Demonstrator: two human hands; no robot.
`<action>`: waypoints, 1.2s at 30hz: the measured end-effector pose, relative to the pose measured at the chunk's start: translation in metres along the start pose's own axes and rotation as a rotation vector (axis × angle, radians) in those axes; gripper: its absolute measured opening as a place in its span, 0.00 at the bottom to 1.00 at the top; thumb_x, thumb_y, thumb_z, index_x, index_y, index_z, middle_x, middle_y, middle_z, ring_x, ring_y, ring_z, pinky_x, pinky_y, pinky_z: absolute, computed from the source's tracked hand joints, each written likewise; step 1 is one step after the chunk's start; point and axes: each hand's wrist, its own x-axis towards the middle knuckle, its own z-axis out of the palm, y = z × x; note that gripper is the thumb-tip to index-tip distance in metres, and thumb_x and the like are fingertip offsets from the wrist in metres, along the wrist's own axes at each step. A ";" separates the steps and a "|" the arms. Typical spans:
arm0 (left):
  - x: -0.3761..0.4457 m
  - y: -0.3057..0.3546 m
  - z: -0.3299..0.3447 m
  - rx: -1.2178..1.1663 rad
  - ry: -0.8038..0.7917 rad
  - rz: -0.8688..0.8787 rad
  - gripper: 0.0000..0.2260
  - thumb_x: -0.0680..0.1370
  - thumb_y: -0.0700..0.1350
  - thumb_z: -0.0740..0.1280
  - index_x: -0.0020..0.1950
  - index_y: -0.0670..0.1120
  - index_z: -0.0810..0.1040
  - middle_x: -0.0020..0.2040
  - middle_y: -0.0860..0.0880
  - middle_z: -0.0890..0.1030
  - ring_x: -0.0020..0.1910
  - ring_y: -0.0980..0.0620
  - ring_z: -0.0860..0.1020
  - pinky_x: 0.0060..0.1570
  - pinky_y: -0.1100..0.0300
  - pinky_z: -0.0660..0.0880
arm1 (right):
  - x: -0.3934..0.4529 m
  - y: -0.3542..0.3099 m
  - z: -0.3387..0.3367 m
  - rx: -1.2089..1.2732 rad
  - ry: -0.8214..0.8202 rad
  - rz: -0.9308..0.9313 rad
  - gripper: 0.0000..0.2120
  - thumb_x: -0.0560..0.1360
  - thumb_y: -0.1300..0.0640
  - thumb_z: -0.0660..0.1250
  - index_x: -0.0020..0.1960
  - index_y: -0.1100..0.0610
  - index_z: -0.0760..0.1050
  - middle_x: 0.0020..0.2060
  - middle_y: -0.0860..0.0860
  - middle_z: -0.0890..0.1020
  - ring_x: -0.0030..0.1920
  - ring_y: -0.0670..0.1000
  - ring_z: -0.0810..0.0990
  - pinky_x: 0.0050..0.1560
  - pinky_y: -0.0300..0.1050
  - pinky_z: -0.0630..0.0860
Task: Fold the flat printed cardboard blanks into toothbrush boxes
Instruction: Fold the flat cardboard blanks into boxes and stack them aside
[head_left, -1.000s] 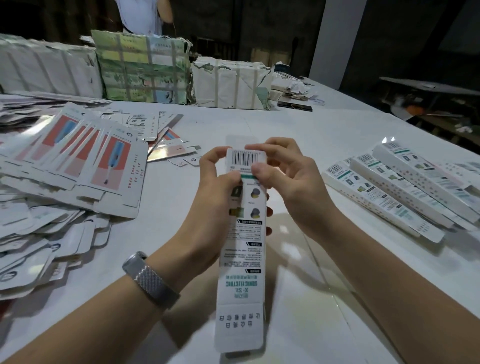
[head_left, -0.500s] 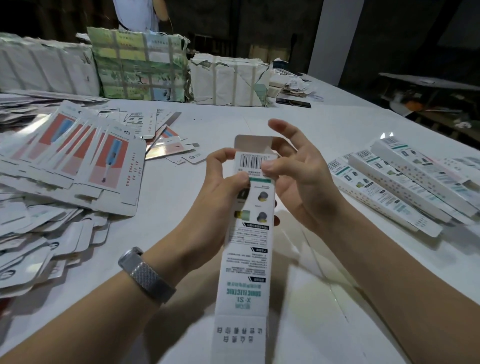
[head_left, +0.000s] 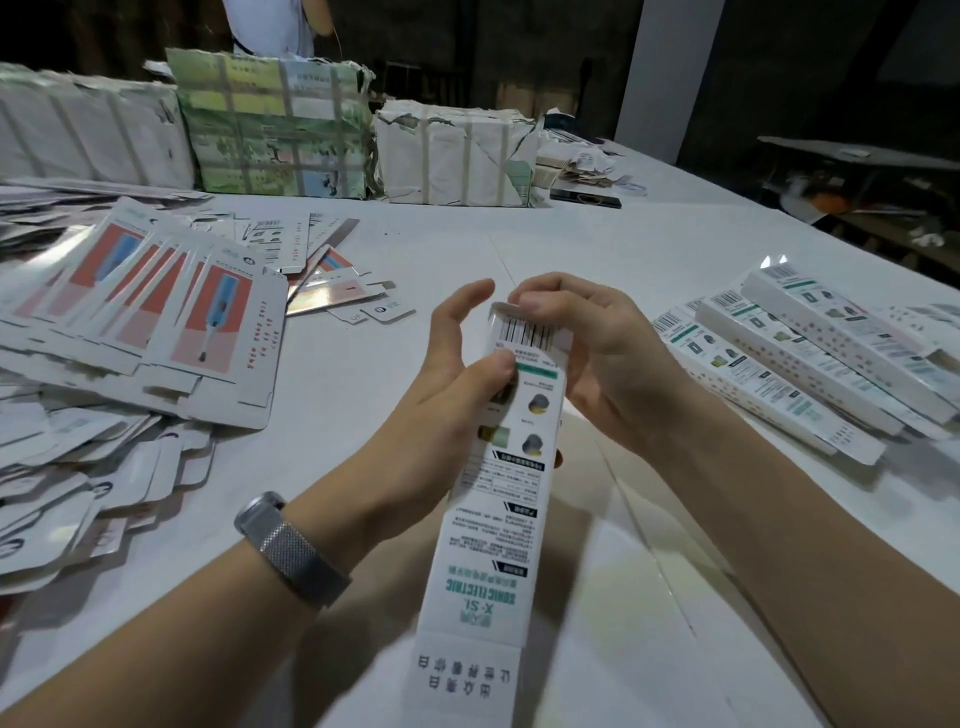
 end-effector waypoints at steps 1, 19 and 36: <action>0.000 0.000 -0.001 0.027 0.002 -0.001 0.18 0.81 0.51 0.58 0.62 0.75 0.63 0.45 0.38 0.84 0.42 0.36 0.84 0.36 0.53 0.80 | 0.000 0.000 -0.001 -0.021 -0.020 0.021 0.04 0.72 0.57 0.68 0.44 0.56 0.81 0.36 0.52 0.80 0.38 0.51 0.80 0.39 0.45 0.77; -0.002 0.006 -0.005 0.065 -0.082 -0.035 0.20 0.80 0.49 0.59 0.65 0.73 0.63 0.46 0.38 0.84 0.41 0.36 0.83 0.36 0.53 0.80 | -0.001 -0.009 -0.006 -0.228 0.067 -0.072 0.05 0.69 0.59 0.70 0.34 0.54 0.81 0.33 0.53 0.83 0.35 0.50 0.80 0.39 0.48 0.72; -0.001 0.013 -0.007 0.085 0.024 -0.033 0.12 0.81 0.47 0.57 0.58 0.66 0.67 0.44 0.41 0.84 0.38 0.38 0.84 0.32 0.55 0.80 | -0.002 -0.012 -0.018 -0.245 -0.041 -0.048 0.07 0.74 0.54 0.71 0.39 0.56 0.83 0.41 0.57 0.86 0.47 0.57 0.84 0.48 0.58 0.81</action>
